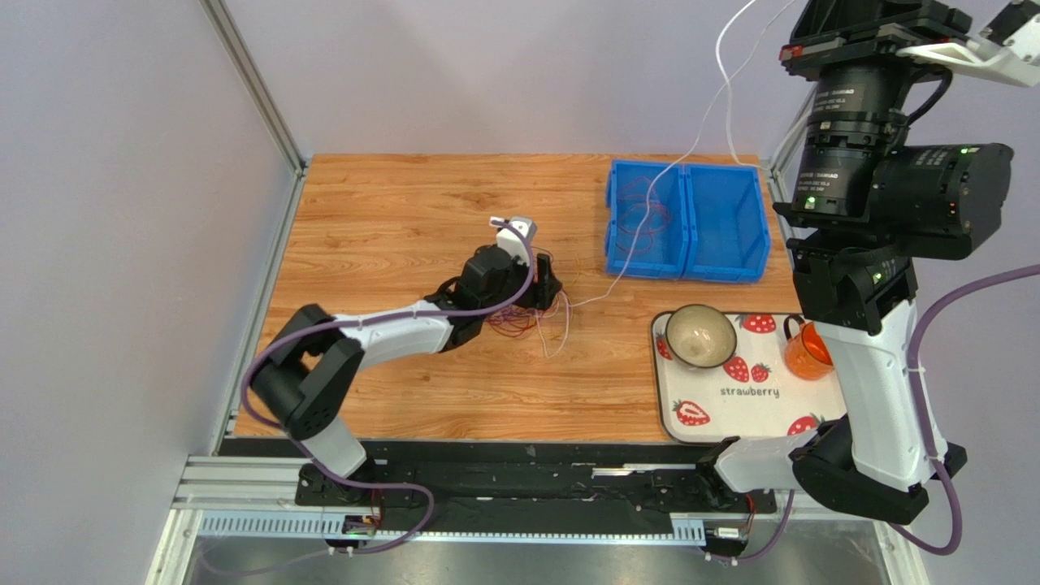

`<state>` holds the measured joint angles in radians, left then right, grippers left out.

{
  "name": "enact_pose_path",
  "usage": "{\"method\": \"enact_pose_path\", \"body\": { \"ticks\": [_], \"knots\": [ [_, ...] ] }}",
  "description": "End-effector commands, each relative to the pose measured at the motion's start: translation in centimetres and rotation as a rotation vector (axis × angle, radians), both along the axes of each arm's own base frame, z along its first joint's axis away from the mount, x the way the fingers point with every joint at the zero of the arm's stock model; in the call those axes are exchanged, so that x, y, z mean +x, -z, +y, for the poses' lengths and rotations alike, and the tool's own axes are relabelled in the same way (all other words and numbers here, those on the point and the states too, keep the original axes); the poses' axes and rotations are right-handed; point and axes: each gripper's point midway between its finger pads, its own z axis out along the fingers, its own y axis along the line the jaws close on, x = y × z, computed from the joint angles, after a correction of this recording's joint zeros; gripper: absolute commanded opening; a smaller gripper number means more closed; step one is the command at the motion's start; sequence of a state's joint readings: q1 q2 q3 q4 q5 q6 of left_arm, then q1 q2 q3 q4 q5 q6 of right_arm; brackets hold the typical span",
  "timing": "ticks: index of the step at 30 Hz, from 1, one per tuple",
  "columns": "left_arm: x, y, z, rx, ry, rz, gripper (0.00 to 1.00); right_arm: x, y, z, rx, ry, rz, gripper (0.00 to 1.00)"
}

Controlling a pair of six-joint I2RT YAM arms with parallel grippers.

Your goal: Untangle the cables

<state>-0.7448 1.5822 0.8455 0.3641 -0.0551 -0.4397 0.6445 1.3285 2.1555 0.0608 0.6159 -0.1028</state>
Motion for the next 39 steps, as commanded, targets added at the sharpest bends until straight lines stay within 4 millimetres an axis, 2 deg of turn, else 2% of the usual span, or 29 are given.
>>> {"method": "enact_pose_path", "body": {
  "ticks": [1, 2, 3, 4, 5, 6, 8, 9, 11, 12, 13, 15, 16, 17, 19, 20, 21, 23, 26, 28, 32, 39],
  "knots": [
    [2.0, -0.2, -3.9, -0.03, 0.105, -0.045, 0.69, 0.2, 0.8, 0.4, 0.006, -0.032, 0.019, 0.0],
    [2.5, -0.3, -4.5, -0.037, 0.111, -0.045, 0.66, 0.2, 0.9, 0.3, 0.004, -0.029, 0.024, 0.0],
    [2.7, 1.3, -4.7, -0.014, 0.113, -0.018, 0.6, 0.3, 1.0, 0.4, 0.0, -0.029, 0.03, 0.0],
    [2.8, 2.1, -4.8, -0.006, 0.11, 0.002, 0.58, 0.2, 1.0, 0.5, -0.003, -0.034, 0.029, 0.0],
    [3.3, 2.5, -4.7, 0.003, 0.08, 0.01, 0.56, -0.1, 0.7, 0.3, -0.002, -0.037, 0.022, 0.0],
    [3.5, 3.9, -4.6, 0.021, 0.062, 0.037, 0.56, -0.1, 0.6, 0.4, -0.005, -0.039, 0.021, 0.0],
    [3.8, 4.2, -4.7, 0.022, 0.057, 0.039, 0.57, 0.0, 0.7, 0.6, -0.015, -0.047, 0.036, 0.0],
    [3.9, 4.5, -4.9, 0.028, 0.061, 0.042, 0.54, -0.1, 0.6, 0.5, -0.014, -0.049, 0.038, 0.0],
    [4.3, 4.7, -5.2, 0.038, 0.058, 0.05, 0.34, -0.4, 0.5, 0.3, -0.006, -0.056, 0.029, 0.0],
    [4.8, 5.6, -4.7, 0.067, 0.022, 0.066, 0.22, -0.6, 0.5, 0.2, -0.005, -0.057, 0.029, 0.0],
    [5.1, 6.5, -3.7, 0.124, -0.025, 0.089, 0.17, -0.8, 0.3, 0.1, 0.001, -0.057, 0.024, 0.0],
    [6.6, 6.2, -2.4, 0.18, -0.109, 0.086, 0.06, -1.5, 0.0, -0.6, 0.009, -0.05, 0.013, 0.0],
    [7.1, 6.7, -0.5, 0.245, -0.181, 0.105, 0.01, -1.9, -0.2, -1.0, 0.015, -0.043, 0.011, 0.0],
    [8.4, 5.8, 0.8, 0.248, -0.228, 0.102, 0.0, -2.7, -0.5, -1.7, 0.025, -0.038, 0.0, 0.0],
    [9.5, 5.5, 2.7, 0.25, -0.27, 0.117, 0.0, -3.6, -0.6, -2.5, 0.034, -0.03, -0.005, 0.0],
    [10.8, 5.2, 4.3, 0.239, -0.304, 0.122, 0.0, -3.9, -0.7, -2.9, 0.037, -0.026, -0.009, 0.0],
    [11.4, 5.0, 5.1, 0.226, -0.321, 0.134, 0.0, -4.7, -1.0, -3.6, 0.047, -0.019, -0.022, 0.0],
    [12.4, 5.1, 6.5, 0.198, -0.329, 0.168, 0.0, -5.0, -1.0, -4.0, 0.042, -0.005, -0.021, 0.0],
    [12.0, 5.5, 6.7, 0.145, -0.31, 0.193, 0.0, -4.6, -0.7, -4.0, 0.021, 0.025, -0.006, 0.0],
    [11.5, 5.2, 6.1, 0.111, -0.276, 0.188, 0.0, -3.9, -0.4, -3.6, 0.008, 0.037, 0.01, 0.0],
    [10.4, 5.0, 6.8, 0.093, -0.29, 0.181, 0.0, -2.6, -0.2, -3.0, -0.036, 0.077, 0.023, 0.0],
    [10.2, 4.9, 6.9, 0.087, -0.292, 0.179, 0.0, -0.9, -1.6, -2.1, -0.076, 0.156, -0.02, 0.0]
  ]
}}
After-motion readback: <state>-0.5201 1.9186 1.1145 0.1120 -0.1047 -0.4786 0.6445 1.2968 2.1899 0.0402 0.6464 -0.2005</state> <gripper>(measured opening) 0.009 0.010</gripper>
